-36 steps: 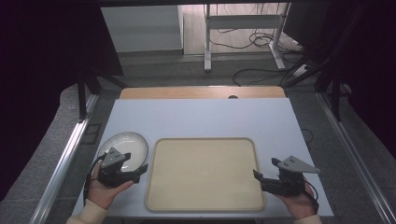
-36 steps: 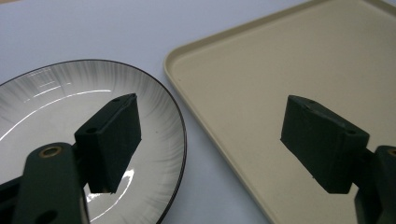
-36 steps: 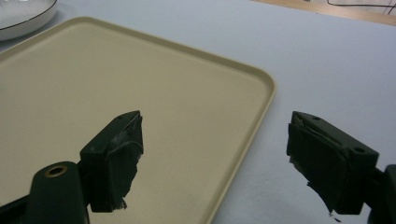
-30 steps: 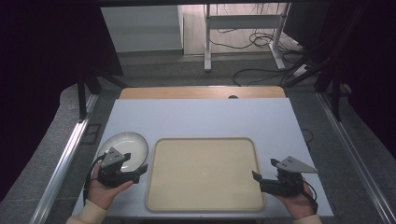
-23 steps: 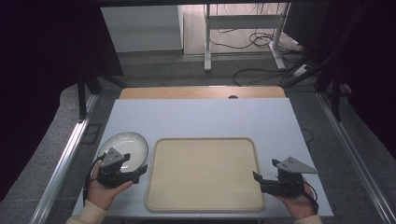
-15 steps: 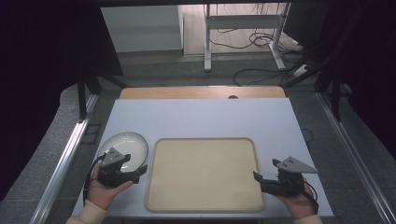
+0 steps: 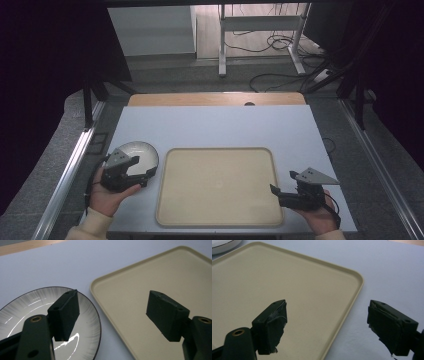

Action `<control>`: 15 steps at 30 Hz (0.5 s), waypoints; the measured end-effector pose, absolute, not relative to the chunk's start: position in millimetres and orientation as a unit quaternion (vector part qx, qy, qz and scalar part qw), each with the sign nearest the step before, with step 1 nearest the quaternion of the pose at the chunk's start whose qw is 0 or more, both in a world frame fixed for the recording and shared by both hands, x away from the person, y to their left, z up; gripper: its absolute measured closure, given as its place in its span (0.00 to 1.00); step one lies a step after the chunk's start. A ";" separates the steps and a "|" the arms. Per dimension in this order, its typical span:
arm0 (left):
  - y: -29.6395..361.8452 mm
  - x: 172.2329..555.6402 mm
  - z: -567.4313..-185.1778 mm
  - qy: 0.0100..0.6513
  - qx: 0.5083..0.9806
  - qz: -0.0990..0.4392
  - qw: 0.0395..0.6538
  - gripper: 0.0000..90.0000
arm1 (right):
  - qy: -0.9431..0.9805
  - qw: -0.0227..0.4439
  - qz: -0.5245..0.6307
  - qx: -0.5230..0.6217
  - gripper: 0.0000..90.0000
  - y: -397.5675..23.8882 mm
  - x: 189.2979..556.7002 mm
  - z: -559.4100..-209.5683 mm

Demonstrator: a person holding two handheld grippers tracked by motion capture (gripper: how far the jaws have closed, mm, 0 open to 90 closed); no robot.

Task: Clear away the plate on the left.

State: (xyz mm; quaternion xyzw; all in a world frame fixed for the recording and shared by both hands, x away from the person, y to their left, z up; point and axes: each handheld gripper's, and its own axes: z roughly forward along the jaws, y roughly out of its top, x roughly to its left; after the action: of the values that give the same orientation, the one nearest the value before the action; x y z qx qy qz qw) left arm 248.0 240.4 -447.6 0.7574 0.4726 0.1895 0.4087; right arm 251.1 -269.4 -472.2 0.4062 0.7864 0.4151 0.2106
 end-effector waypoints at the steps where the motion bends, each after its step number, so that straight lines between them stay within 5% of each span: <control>1: 241.1 252.6 -441.0 0.476 0.759 0.187 0.403 0.29 | 0.785 0.211 0.416 0.407 0.19 -269.9 251.2 -472.0; 15: 262.7 286.5 -426.9 0.507 0.757 0.176 0.372 0.30 | 0.783 0.211 0.417 0.411 0.22 -269.6 250.9 -470.4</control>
State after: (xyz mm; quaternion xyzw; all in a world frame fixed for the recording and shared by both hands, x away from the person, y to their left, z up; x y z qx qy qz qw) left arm 286.5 262.7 -426.9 0.7572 0.5073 0.1760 0.3718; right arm 250.9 -269.6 -470.4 0.4111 0.7827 0.4170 0.2110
